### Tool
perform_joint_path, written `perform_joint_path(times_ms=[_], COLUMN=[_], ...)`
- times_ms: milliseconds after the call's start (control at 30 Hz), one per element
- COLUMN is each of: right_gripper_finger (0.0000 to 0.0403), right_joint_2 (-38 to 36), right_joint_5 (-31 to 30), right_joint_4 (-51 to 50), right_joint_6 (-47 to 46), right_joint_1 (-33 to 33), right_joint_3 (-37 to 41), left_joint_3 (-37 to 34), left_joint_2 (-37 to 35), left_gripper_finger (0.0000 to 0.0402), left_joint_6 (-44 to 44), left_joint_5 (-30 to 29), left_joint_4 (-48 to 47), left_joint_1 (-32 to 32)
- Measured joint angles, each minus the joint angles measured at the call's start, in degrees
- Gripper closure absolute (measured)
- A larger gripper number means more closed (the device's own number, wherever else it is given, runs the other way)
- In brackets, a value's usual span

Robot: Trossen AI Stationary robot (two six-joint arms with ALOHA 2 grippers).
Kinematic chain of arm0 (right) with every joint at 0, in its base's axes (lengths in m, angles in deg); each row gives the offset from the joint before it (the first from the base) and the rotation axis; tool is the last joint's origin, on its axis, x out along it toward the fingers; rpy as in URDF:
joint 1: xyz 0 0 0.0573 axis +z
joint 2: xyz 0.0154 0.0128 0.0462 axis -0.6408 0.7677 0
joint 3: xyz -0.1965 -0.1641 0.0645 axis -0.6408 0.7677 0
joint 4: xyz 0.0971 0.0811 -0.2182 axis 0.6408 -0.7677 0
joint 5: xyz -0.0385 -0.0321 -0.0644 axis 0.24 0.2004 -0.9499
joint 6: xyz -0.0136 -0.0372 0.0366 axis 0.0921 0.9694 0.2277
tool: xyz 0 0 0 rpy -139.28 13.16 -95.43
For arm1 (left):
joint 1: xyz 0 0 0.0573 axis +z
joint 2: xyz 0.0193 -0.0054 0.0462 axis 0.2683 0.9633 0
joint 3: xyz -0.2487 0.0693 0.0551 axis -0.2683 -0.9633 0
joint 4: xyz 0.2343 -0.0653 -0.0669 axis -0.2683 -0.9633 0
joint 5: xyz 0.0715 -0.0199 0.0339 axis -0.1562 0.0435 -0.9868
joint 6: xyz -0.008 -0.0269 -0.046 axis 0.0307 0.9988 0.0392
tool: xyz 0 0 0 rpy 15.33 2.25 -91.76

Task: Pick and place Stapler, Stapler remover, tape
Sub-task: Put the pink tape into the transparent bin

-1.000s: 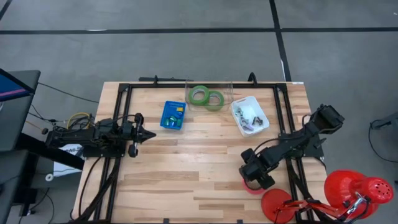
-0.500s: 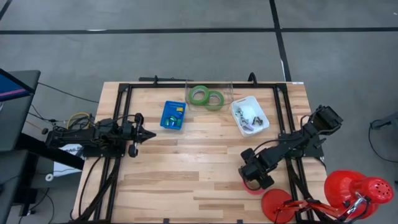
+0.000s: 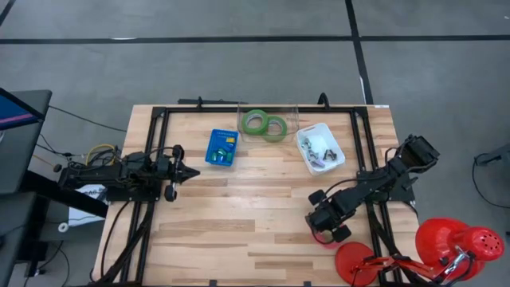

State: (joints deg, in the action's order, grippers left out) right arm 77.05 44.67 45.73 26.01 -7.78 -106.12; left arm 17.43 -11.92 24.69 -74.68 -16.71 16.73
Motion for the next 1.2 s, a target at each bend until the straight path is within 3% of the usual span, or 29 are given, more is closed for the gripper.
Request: perform_joint_path(times_ms=[1200], right_gripper_finger=[0.0296], right_joint_2=[-1.07], right_joint_5=[-0.34], right_joint_4=[-4.4], right_joint_6=[0.02], right_joint_1=[-1.35], right_joint_3=[-4.47], left_joint_3=[0.0], left_joint_2=[-0.02], left_gripper_finger=[0.0398], left_joint_6=[0.0], left_joint_5=[0.0], left_joint_4=[0.0], left_joint_1=[-0.02])
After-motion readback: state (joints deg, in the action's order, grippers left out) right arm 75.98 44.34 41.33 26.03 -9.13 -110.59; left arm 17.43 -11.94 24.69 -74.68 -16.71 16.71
